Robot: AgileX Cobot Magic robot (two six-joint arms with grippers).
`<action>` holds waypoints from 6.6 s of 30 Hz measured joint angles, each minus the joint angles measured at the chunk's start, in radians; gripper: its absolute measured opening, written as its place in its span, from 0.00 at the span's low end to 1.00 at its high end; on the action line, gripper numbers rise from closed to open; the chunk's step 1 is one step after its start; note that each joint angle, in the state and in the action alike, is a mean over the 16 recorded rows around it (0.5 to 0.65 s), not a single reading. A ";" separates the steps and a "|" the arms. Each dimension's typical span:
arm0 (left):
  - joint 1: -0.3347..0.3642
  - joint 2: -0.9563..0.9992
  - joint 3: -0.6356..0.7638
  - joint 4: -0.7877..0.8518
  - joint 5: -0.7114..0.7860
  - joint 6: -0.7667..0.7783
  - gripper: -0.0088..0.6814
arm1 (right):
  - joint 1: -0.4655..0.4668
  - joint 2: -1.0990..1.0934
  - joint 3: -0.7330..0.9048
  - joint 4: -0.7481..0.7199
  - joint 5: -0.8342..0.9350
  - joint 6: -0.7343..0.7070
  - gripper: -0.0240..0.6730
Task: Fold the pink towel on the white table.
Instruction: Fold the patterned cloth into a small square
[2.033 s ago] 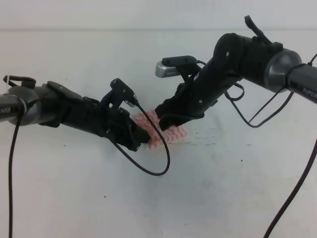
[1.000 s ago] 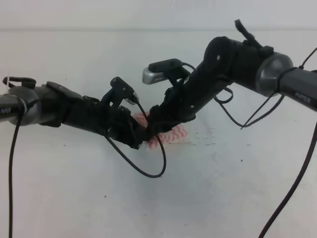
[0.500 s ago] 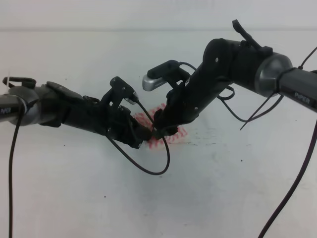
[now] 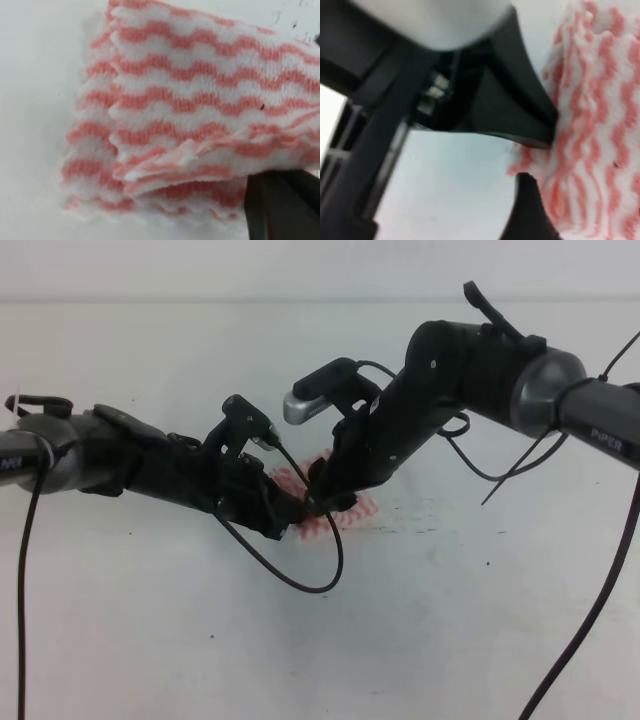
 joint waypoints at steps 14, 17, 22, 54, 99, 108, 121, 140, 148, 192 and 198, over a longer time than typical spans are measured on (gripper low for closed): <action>0.000 0.003 0.001 0.006 0.001 -0.001 0.01 | 0.015 0.032 0.000 -0.035 -0.069 0.004 0.63; 0.000 0.004 0.002 0.007 0.000 -0.001 0.01 | 0.016 0.038 0.000 -0.038 -0.077 0.005 0.63; 0.000 0.004 0.001 0.006 0.002 -0.001 0.01 | 0.016 0.048 0.000 -0.026 -0.093 0.005 0.61; 0.000 0.007 0.000 0.056 0.041 0.001 0.01 | 0.015 0.066 0.000 0.034 -0.171 0.046 0.02; 0.012 -0.013 0.001 0.063 -0.029 0.004 0.01 | 0.014 0.067 0.000 0.118 -0.097 0.055 0.52; 0.017 -0.025 0.001 0.061 -0.102 0.003 0.01 | 0.014 0.061 -0.001 0.128 -0.090 0.055 0.53; 0.042 -0.066 0.001 0.118 -0.138 -0.045 0.01 | -0.022 0.034 -0.020 0.150 -0.113 0.056 0.47; 0.076 -0.096 0.001 0.079 -0.118 -0.091 0.01 | -0.040 0.062 -0.029 0.171 -0.005 0.055 0.05; 0.076 -0.099 0.001 0.062 -0.106 -0.090 0.01 | -0.040 0.079 -0.029 0.186 0.045 0.054 0.05; -0.019 -0.042 0.001 0.035 -0.013 -0.196 0.01 | -0.162 -0.049 -0.029 -0.032 -0.025 0.315 0.01; -0.025 -0.034 0.001 0.077 -0.058 -0.227 0.01 | -0.163 -0.057 -0.029 -0.016 -0.022 0.311 0.01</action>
